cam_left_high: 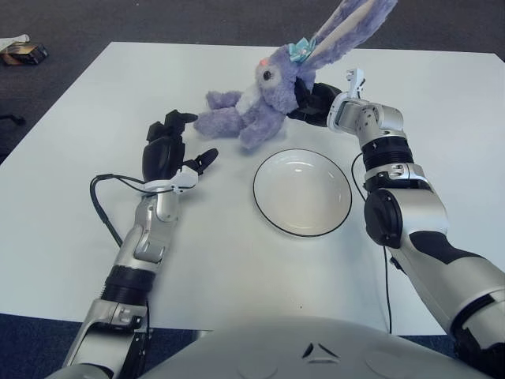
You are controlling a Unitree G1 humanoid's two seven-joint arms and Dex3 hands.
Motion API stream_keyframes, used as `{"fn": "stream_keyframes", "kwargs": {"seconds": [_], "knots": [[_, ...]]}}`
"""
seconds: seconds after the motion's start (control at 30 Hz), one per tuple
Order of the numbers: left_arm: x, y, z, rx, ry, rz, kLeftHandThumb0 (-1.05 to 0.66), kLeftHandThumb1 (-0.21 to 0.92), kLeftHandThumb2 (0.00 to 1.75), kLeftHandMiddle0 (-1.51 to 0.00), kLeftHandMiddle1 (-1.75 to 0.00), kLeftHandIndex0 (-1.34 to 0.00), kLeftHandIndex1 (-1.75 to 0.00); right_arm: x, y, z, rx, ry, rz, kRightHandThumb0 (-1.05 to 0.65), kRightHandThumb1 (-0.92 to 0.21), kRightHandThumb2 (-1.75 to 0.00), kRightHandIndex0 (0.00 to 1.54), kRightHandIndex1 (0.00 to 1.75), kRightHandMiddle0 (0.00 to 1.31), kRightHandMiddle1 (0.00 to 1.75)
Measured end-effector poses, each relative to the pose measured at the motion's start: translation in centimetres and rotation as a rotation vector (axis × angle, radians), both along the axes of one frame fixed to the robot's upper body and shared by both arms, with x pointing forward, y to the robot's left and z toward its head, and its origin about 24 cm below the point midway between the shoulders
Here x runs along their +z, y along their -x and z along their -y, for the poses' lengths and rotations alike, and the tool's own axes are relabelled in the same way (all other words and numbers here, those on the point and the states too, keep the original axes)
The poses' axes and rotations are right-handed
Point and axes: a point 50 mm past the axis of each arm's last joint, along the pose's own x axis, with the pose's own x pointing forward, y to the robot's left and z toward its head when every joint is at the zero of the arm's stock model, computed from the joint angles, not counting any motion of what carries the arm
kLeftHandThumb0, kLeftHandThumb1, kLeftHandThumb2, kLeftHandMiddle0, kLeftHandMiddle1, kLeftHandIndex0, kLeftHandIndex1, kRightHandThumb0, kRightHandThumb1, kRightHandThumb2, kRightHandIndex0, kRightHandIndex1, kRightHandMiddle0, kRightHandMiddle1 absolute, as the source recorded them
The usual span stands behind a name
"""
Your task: Put the doll into the plate.
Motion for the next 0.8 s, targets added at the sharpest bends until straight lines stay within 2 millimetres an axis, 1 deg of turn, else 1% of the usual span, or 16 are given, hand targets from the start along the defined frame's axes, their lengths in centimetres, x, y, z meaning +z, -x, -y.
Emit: {"fn": "stream_keyframes", "kwargs": {"seconds": [0.13,0.17,0.23,0.33,0.57,0.73,0.8], "knots": [[0.0,-0.3,0.8,0.007,-0.047,0.056,-0.81,0.76,0.44,0.0,-0.56,0.0,-0.59,-0.1,0.0,0.1,-0.012,-0.008,-0.019,-0.42,-0.46,-1.13,1.13,1.75,0.49,1.75],[0.1,-0.4,1.1,0.007,-0.069,0.076,-0.84,0.76,0.43,0.0,-0.49,0.0,-0.52,-0.1,0.0,0.1,-0.014,-0.008,-0.022,-0.42,-0.46,-1.13,1.12,1.75,0.49,1.75],[0.2,-0.5,1.5,0.012,-0.116,0.119,-0.87,0.77,0.43,0.0,-0.43,0.0,-0.46,-0.2,0.0,0.2,-0.019,-0.005,-0.025,-0.42,-0.46,-1.13,1.11,1.75,0.49,1.75],[0.4,-0.6,2.1,0.009,-0.174,0.171,-0.91,0.79,0.4,0.0,-0.35,0.0,-0.4,-0.2,0.0,0.1,-0.023,-0.001,-0.028,-0.42,-0.46,-1.13,1.11,1.75,0.49,1.75],[0.9,-0.8,2.9,-0.011,-0.342,0.237,-0.92,0.8,0.34,0.0,-0.22,0.0,-0.49,-0.4,0.1,0.1,-0.016,0.011,-0.011,-0.42,-0.46,-1.13,1.13,1.75,0.49,1.75],[1.1,-1.0,3.1,0.008,-0.445,0.252,-0.87,0.78,0.34,0.0,-0.2,0.0,-0.56,-0.7,0.2,0.0,0.002,0.035,0.003,-0.42,-0.47,-1.13,1.13,1.75,0.49,1.75],[1.2,-1.0,3.1,0.013,-0.475,0.259,-0.85,0.76,0.37,0.0,-0.22,0.0,-0.59,-0.7,0.2,0.0,0.005,0.045,0.007,-0.42,-0.47,-1.12,1.13,1.75,0.49,1.75]]}}
